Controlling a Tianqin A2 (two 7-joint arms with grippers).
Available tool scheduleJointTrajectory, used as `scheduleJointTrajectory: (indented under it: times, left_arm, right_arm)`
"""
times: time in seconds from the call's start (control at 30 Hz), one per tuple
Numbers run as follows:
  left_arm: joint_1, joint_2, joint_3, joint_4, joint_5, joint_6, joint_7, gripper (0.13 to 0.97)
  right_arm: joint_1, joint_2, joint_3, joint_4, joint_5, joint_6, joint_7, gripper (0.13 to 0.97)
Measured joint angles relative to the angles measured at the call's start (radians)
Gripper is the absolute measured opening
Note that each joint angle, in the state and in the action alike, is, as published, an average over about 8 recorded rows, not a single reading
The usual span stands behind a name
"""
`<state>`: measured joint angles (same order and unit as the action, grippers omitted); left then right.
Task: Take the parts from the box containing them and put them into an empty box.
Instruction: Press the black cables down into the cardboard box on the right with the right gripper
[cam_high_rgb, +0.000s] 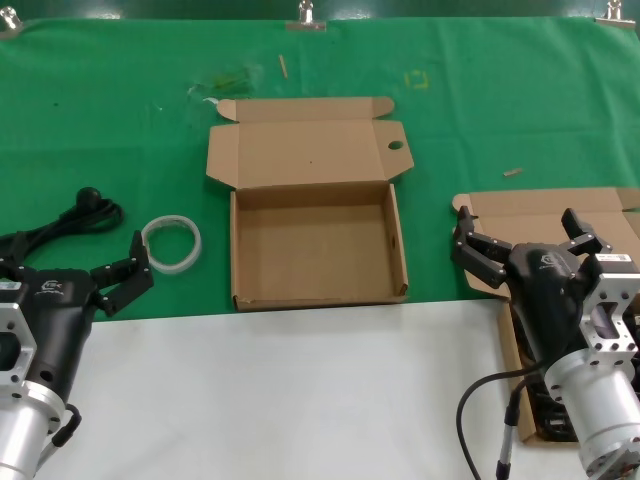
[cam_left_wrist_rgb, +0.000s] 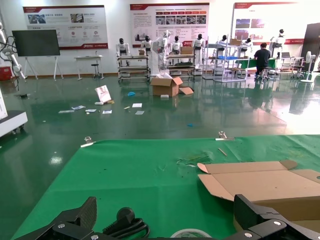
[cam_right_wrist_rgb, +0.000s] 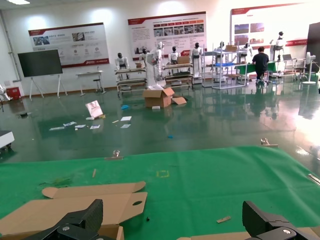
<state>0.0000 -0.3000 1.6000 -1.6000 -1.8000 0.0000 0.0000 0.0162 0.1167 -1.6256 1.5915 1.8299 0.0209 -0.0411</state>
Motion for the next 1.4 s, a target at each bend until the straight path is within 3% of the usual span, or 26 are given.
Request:
scheduleJointTrajectory:
  times: [0.63, 0.73, 0.93, 1.03, 1.2, 1.4]
  left_arm:
    - [0.000, 0.000, 0.000, 0.000, 0.000, 0.000, 0.000, 0.966]
    - [0.000, 0.000, 0.000, 0.000, 0.000, 0.000, 0.000, 0.966]
    - [0.000, 0.000, 0.000, 0.000, 0.000, 0.000, 0.000, 0.966]
    - [0.000, 0.000, 0.000, 0.000, 0.000, 0.000, 0.000, 0.966]
    - [0.000, 0.000, 0.000, 0.000, 0.000, 0.000, 0.000, 0.966]
    - [0.000, 0.000, 0.000, 0.000, 0.000, 0.000, 0.000, 0.966]
  right_arm:
    - [0.000, 0.000, 0.000, 0.000, 0.000, 0.000, 0.000, 0.966]
    - [0.007, 0.003, -0.053, 0.011, 0.061, 0.061, -0.044, 0.966]
    - [0.009, 0.001, -0.215, 0.062, 0.340, 0.310, -0.282, 0.966]
    - [-0.015, -0.003, -0.221, 0.099, 0.434, 0.402, -0.424, 0.966]
    - [-0.074, -0.005, -0.180, 0.184, 0.510, 0.563, -0.663, 0.966]
    - [-0.116, -0.006, -0.130, 0.275, 0.523, 0.778, -0.937, 0.966]
